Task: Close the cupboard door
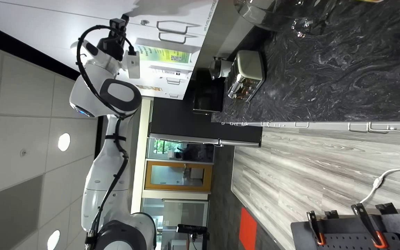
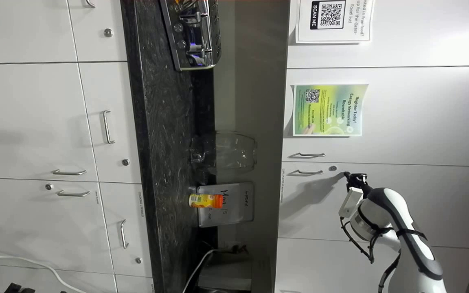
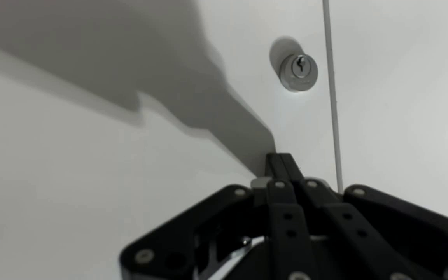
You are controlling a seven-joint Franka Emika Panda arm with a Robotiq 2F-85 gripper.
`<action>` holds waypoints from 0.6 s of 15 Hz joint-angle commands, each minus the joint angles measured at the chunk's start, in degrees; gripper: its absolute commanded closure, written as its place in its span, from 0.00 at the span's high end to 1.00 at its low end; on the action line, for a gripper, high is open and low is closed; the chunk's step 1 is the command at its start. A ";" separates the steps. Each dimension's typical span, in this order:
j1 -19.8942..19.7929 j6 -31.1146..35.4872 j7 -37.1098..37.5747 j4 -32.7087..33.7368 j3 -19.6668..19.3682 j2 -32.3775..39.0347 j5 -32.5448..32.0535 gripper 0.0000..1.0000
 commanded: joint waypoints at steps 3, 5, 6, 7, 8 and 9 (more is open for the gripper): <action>1.85 -2.93 6.78 -3.74 -4.49 -6.09 -10.42 0.00; 3.00 -4.91 9.02 -5.99 -5.86 -10.29 -16.03 0.00; 3.28 -6.55 10.06 -6.81 -6.01 -12.36 -18.94 0.00; 3.48 -9.59 10.29 -8.44 -5.26 -15.73 -21.69 0.00; 3.47 -12.46 10.86 -9.75 -4.15 -18.56 -24.59 0.00; 3.45 -15.78 11.05 -11.27 -2.69 -21.64 -26.90 0.00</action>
